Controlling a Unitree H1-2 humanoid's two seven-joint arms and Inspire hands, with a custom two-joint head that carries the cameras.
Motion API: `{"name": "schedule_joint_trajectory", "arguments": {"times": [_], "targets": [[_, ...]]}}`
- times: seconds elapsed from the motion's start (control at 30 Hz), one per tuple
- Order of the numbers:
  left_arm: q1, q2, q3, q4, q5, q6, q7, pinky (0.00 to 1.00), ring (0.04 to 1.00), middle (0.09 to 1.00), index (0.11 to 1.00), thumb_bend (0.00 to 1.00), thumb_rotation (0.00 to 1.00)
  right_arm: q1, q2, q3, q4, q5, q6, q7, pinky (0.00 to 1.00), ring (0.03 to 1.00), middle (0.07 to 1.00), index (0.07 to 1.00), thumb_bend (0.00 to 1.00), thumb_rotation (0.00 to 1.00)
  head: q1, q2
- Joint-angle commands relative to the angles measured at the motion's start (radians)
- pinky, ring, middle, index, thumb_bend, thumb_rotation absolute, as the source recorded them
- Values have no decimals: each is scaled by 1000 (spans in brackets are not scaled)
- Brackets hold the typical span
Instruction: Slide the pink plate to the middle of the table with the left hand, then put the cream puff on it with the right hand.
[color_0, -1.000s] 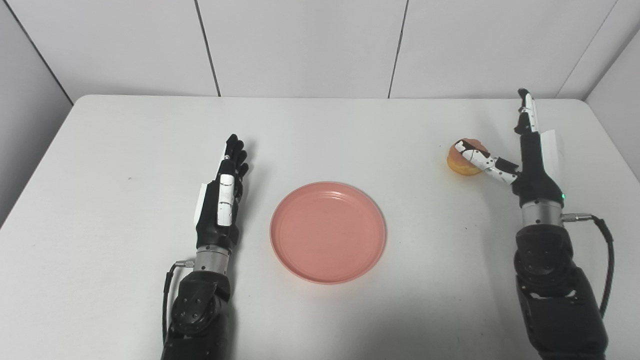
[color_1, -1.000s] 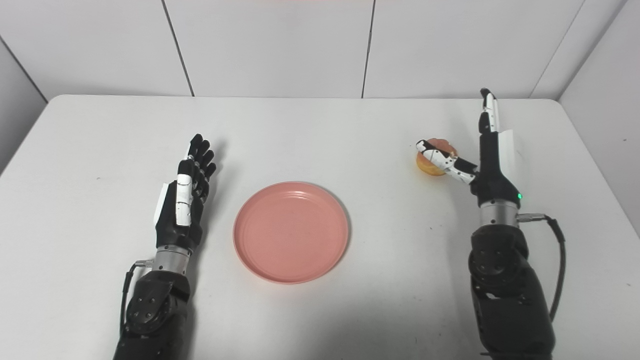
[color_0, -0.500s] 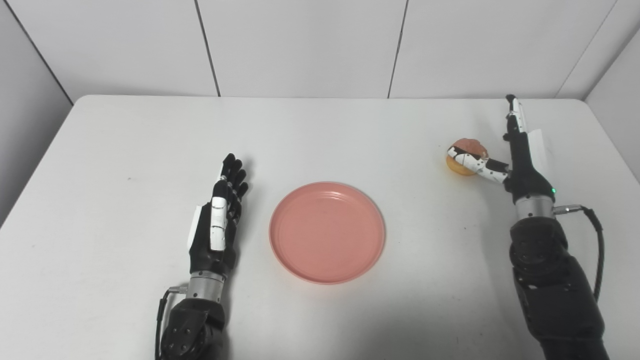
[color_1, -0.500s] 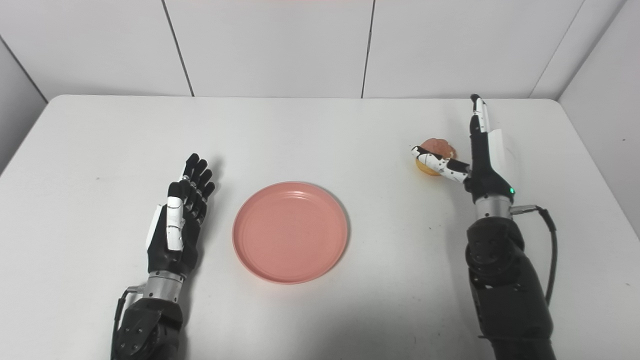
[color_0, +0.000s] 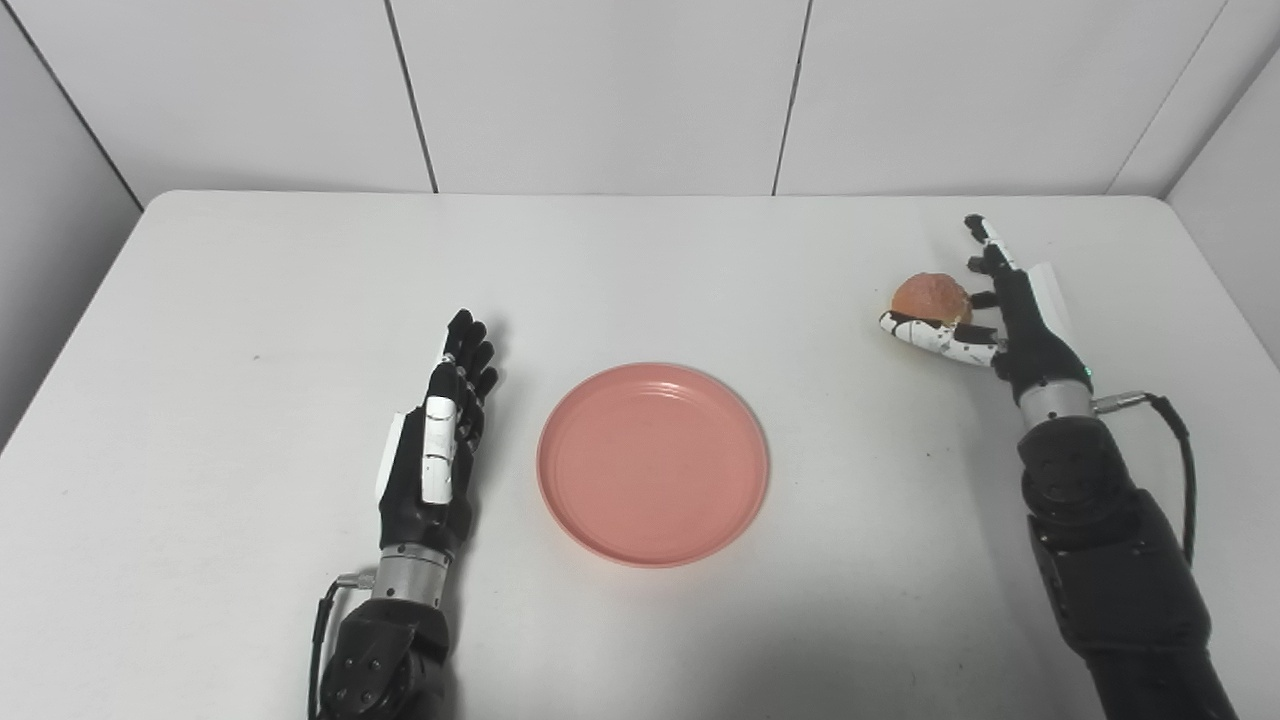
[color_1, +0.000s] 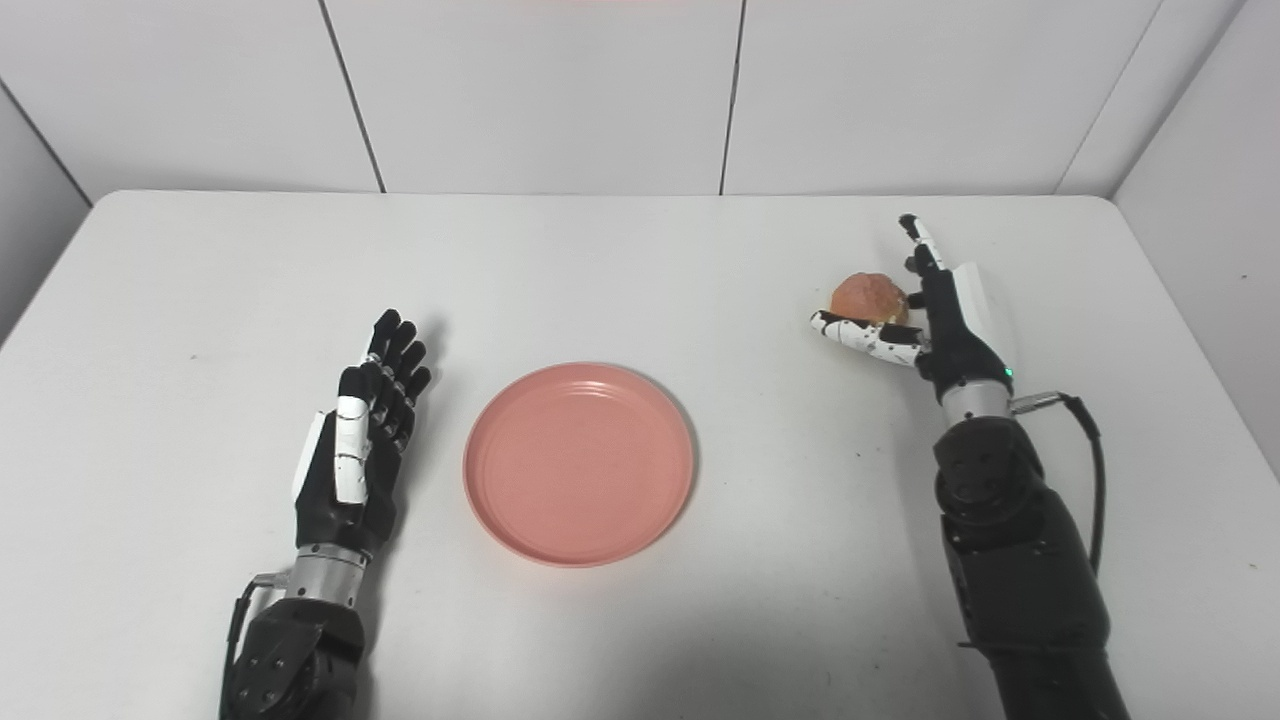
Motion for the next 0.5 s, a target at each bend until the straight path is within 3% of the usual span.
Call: {"name": "schedule_joint_trajectory", "arguments": {"times": [0.0, 0.13, 0.47], "targets": [[61, 17, -3, 70, -2, 7, -16, 1000, 1000, 1000, 1000, 669, 1000, -50, -22, 2, 5, -11, 12, -11, 753, 887, 939, 923, 839, 328, 1, 1], [64, 17, -2, 61, -9, 15, -14, 1000, 1000, 1000, 1000, 671, 1000, -71, -23, 23, 43, -39, 30, -22, 784, 903, 942, 923, 829, 327, 4, 2], [64, 22, 2, 77, -24, -3, -21, 1000, 1000, 1000, 1000, 674, 1000, -104, -25, 76, 134, -124, 15, -80, 753, 872, 911, 897, 801, 263, 7, 9]]}}
